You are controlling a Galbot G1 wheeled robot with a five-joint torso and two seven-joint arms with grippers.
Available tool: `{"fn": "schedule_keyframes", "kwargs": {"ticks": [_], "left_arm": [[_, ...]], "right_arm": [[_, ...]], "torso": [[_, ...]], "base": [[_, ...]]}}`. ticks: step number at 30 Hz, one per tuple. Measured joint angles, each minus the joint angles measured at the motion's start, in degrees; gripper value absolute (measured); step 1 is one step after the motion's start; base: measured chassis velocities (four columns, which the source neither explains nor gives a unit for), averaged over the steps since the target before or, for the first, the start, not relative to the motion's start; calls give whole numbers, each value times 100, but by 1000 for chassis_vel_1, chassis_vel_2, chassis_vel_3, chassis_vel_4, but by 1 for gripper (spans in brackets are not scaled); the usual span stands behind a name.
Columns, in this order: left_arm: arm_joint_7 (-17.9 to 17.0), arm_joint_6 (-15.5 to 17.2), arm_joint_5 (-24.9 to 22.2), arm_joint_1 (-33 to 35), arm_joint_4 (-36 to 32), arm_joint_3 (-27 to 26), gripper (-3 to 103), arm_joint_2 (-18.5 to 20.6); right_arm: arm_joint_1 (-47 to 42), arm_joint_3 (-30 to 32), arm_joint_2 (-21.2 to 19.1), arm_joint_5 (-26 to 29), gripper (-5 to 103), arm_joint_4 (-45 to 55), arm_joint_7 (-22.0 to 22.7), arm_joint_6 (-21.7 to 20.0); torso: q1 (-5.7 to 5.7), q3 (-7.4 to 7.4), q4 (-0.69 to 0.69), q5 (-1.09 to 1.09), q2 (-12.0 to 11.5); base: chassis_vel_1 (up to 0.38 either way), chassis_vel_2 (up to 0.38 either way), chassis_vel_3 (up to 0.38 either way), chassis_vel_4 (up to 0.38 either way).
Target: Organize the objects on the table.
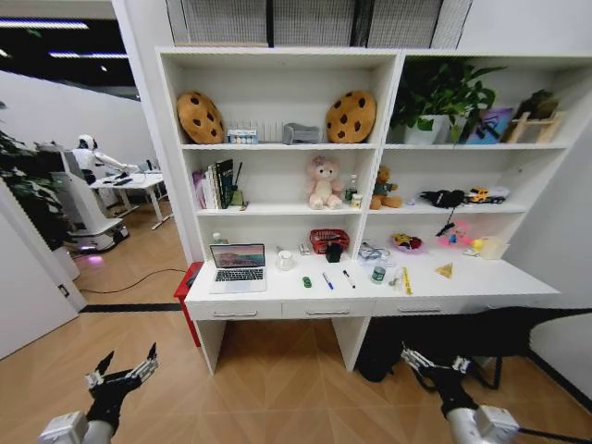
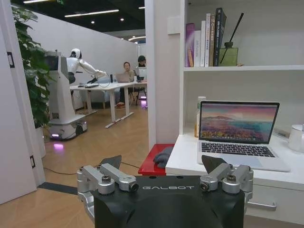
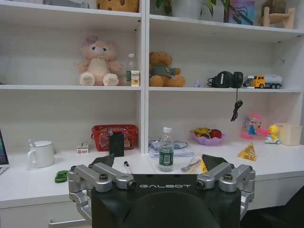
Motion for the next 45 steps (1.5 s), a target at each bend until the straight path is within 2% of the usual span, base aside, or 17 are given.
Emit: {"fn": "schedule_keyframes", "kwargs": {"ticks": [10,13,15,20,25,36,45], "left_arm": [[28,6,-38,41,-62,111,96,-86],[124,-40,-33,42,-46,112,96,-83],[322,-126,-18,55,-44,109,96,-70],[424,-183,10,70,-46,110,96,-94],[622,-284,167,92,-45,148,96,-141],[622,-298,204,84,-18,142,96,-158],[614,-302,237,106,-33,113,96,-145]], "right_arm": [[70,-19,9,85,100,-91,65,110],[92,-22,6,106,100,-105,55,162],[94,-27,-12,113,100,-145,-7,232],[94,-27,-38,173,100,-176,-94,278],[26,-57,-102,93,100,-185,-431,393],[78,-191,-131,-46,100,-257,-512,490],[227,-301,-119,-100,100,-338,-363,497]], "torso": [[0,0,0,0,0],[0,0,0,0,0],[0,0,-1,0,0],[0,0,0,0,0],[0,0,0,0,0],[0,0,0,-1,0],[0,0,0,-1,0]], "base": [[0,0,0,0],[0,0,0,0],[0,0,0,0],[0,0,0,0],[0,0,0,0],[0,0,0,0],[0,0,0,0]]}}
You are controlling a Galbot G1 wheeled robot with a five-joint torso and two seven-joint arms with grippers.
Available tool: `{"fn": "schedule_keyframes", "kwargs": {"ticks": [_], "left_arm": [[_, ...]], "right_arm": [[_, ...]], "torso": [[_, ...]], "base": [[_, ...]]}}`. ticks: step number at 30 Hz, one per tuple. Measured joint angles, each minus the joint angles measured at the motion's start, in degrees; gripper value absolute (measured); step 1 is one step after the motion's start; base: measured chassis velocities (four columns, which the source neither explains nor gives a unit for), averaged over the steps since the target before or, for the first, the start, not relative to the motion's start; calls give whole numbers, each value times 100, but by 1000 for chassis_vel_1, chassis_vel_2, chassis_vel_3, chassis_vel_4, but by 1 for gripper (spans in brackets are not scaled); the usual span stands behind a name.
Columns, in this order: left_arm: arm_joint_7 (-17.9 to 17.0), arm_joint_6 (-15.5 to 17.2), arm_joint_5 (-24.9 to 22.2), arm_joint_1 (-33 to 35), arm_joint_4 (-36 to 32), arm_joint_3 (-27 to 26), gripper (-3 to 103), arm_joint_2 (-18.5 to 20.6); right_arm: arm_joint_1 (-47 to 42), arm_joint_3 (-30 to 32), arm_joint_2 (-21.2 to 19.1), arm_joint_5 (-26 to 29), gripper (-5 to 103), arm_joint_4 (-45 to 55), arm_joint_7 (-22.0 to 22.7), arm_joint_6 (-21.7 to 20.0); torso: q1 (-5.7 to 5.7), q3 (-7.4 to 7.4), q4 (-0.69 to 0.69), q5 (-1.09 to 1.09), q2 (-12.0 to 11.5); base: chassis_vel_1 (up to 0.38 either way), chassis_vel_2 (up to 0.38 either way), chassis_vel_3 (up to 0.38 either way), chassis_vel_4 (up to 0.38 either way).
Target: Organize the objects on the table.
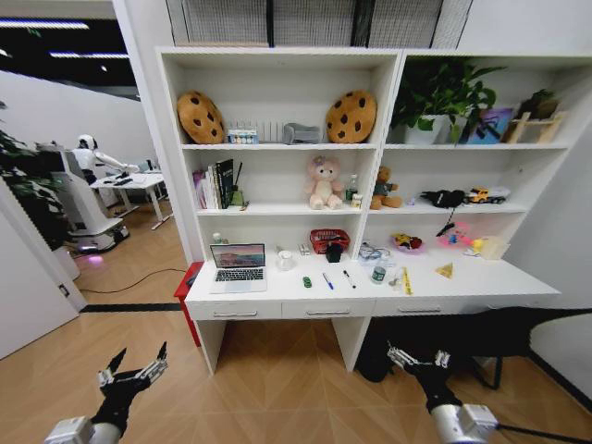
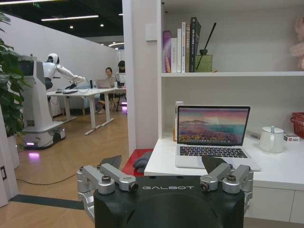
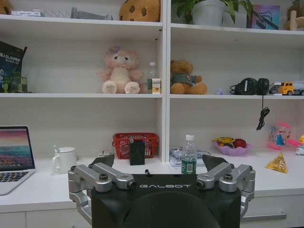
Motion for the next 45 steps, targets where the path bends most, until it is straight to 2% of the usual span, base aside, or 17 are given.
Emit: {"fn": "schedule_keyframes", "kwargs": {"ticks": [19,45], "left_arm": [[13,-30,106,119,-148,24,96,-44],[38,-56,130,116,-150,31,96,-55]], "right_arm": [[10,74,33,172,100,-10,-70,104],[-44,58,136,143,100,-65,-163,268]], "torso": [[-1,0,0,1,1],[1,0,0,0,0]], "base": [[-24,25,27,-23],[-212,204,222,-210]]}}
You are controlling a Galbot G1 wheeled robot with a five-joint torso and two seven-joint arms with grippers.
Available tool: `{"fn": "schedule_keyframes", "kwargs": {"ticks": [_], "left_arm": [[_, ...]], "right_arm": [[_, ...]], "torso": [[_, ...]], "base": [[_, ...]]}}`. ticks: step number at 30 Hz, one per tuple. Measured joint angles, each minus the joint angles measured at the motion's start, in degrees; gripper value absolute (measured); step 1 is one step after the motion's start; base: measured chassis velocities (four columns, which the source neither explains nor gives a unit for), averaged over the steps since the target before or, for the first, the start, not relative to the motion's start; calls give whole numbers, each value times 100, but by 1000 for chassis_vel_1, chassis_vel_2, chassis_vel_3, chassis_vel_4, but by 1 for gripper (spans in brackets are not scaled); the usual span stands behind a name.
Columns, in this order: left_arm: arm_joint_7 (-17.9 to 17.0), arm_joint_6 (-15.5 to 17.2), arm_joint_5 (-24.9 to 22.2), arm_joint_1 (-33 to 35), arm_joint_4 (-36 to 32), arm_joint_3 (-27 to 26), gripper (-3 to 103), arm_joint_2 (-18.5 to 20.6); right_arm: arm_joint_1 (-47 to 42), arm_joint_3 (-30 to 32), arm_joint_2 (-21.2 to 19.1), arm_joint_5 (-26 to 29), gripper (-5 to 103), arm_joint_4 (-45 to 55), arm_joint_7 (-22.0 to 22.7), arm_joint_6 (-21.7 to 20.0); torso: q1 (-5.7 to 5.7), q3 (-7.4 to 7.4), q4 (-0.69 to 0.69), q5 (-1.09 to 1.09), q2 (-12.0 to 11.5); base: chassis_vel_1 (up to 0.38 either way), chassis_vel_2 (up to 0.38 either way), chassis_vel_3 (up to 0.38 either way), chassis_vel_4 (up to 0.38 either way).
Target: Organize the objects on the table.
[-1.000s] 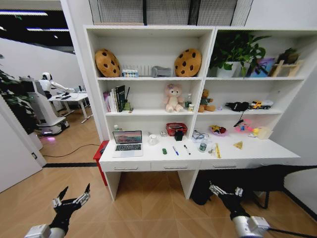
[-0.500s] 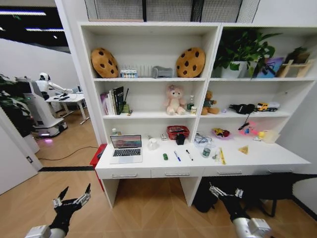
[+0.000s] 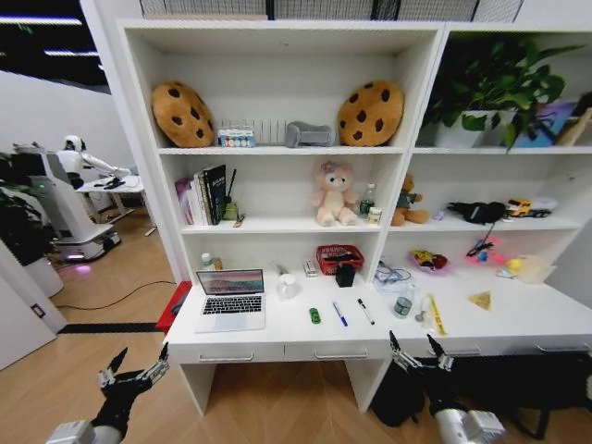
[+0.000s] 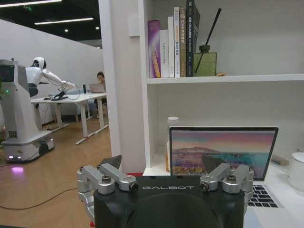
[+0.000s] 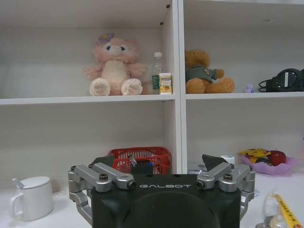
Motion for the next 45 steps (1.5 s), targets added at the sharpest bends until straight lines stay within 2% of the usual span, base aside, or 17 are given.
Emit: {"fn": "schedule_keyframes", "kwargs": {"ticks": [9,16,20,26,28,29,31,32,33,35,36,37,40,41,42,44,45], "left_arm": [[2,8,-7,-7,5,0,96,12],[5,23,-23,-16,-8,-2,96,95],[13,24,-31,5,-45,-26,96,111],[19,31,-99,40,-156,-69,95,240],[26,71,-162,3,-170,-97,87,459],[26,71,-162,3,-170,-97,87,459],[96,96,-246,-56,-123,-133,76,758],[96,96,-246,-56,-123,-133,76,758],[113,115,-324,-86,-97,-144,71,892],[117,128,-385,-109,-84,-148,71,982],[120,165,-491,-151,-60,-144,60,1141],[120,165,-491,-151,-60,-144,60,1141],[43,295,-738,-370,92,-30,43,1714],[43,295,-738,-370,92,-30,43,1714],[8,326,-834,-444,143,-2,38,1866],[-88,392,-1108,-668,284,61,28,2295],[-88,392,-1108,-668,284,61,28,2295]], "right_arm": [[45,-19,-21,1,100,-20,-5,43],[115,-22,-40,144,100,-41,-223,154],[104,-23,-47,139,100,-37,-267,181],[42,-20,-3,5,100,-13,-332,252],[13,-7,9,-27,100,-29,-366,284],[13,-7,9,-27,100,-29,-366,284],[-18,-2,17,-62,100,-87,-384,313],[-18,-2,17,-62,100,-87,-384,313],[-30,1,27,-69,100,-114,-385,322],[-40,2,34,-73,100,-130,-386,325],[-59,5,41,-81,100,-156,-389,329],[-59,5,41,-81,100,-156,-389,329],[-68,9,42,-187,100,-270,-360,327],[-68,9,42,-187,100,-270,-360,327],[-65,9,41,-206,100,-289,-325,308],[-53,9,41,-264,100,-327,-259,268],[-53,9,41,-264,100,-327,-259,268]], "torso": [[0,0,0,1,0],[3,1,0,1,-1],[5,1,3,2,-2],[-7,-2,0,2,3],[-8,-2,0,0,4],[-8,-2,0,0,4],[-8,-3,0,0,4],[-8,-3,0,0,4],[-6,-2,0,0,3],[-4,-1,0,0,3],[0,0,0,0,1],[0,0,0,0,1],[0,0,0,0,0],[0,0,0,0,0],[0,0,0,0,0],[0,0,1,-1,1],[0,0,1,-1,1]], "base": [[-217,220,229,-220],[-215,219,227,-204],[-100,119,79,-86],[15,-16,-18,15],[48,-84,-60,53],[33,-82,-60,53],[16,-8,-14,29],[0,0,0,0],[0,0,0,0],[0,0,0,0],[0,0,0,0],[0,0,0,0],[0,0,0,0],[0,0,0,0],[0,0,0,0],[0,0,0,0],[0,0,0,0]]}}
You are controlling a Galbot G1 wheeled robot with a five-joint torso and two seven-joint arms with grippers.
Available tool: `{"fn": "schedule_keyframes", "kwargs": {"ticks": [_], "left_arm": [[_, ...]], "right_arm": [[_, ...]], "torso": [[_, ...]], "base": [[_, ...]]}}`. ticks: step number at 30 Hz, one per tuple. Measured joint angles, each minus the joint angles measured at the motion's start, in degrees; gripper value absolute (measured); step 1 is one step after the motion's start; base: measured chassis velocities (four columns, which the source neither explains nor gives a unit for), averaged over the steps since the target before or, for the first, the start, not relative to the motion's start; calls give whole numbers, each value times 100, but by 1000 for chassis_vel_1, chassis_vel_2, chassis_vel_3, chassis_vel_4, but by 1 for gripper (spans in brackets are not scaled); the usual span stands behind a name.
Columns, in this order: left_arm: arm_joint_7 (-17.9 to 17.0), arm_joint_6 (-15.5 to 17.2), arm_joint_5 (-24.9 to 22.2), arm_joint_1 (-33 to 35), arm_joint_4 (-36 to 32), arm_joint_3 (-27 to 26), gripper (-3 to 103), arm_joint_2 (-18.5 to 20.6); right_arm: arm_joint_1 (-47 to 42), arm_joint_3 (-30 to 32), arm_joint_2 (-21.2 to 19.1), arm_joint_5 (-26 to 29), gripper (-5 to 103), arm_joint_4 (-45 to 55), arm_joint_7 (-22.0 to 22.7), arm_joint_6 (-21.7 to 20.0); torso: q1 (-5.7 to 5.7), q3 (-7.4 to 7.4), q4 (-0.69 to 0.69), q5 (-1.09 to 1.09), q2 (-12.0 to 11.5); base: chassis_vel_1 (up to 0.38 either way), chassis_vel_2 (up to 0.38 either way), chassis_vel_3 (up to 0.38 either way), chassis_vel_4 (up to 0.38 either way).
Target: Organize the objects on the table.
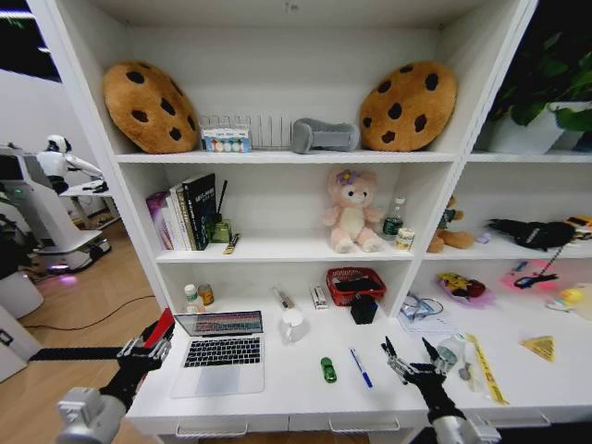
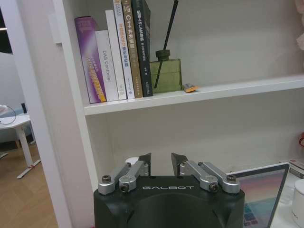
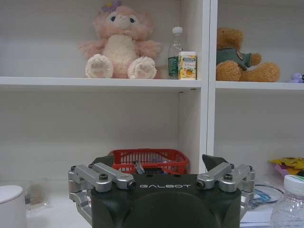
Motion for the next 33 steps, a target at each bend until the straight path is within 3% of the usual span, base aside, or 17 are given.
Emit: {"fn": "schedule_keyframes", "kwargs": {"ticks": [2,3,5,6,8,13,15,16,19,22,25,33], "left_arm": [[-69,56,-266,-300,172,59,17,493],[-69,56,-266,-300,172,59,17,493],[-173,125,-600,-749,362,151,6,1079],[-173,125,-600,-749,362,151,6,1079],[-314,200,-970,-1147,563,357,1,1608],[-405,241,-1223,-1548,831,855,0,2096],[-425,251,-1240,-1868,1007,1421,0,2323],[-425,251,-1240,-1868,1007,1421,0,2323],[-493,294,-1258,-2308,1149,2213,0,2506],[-541,335,-1254,-2619,1242,2672,0,2551],[-585,378,-1234,-2757,1331,2939,0,2512],[-569,543,-1332,-2605,1332,3007,0,2460]], "right_arm": [[16,-1,5,-41,100,-26,38,-27],[16,-1,5,-41,100,-26,38,-27],[35,0,24,-75,100,-75,58,-36],[35,0,24,-75,100,-75,58,-36],[67,-5,44,-133,100,-147,74,-42],[141,-26,81,-294,100,-250,163,-41],[171,-27,85,-312,100,-286,199,-53],[171,-27,85,-312,100,-286,199,-53],[203,-7,73,-306,100,-347,231,-82],[224,0,64,-290,100,-376,243,-107],[247,1,71,-278,100,-399,308,-118],[248,26,117,-209,100,-442,348,-114]], "torso": [[0,0,2,-1,0],[0,0,2,-1,0],[0,0,0,-1,0],[0,0,0,-1,0],[1,0,-2,0,0],[1,1,-1,1,-1],[0,0,0,1,-1],[0,0,0,1,-1],[0,0,0,0,-1],[0,0,-1,2,0],[0,0,-1,1,-1],[-1,0,0,1,-1]], "base": [[0,0,0,0],[0,0,0,0],[0,0,0,0],[0,0,0,0],[0,0,0,0],[0,0,0,0],[0,0,0,0],[0,0,0,0],[0,0,0,0],[0,0,0,0],[0,0,0,0],[0,0,0,0]]}}
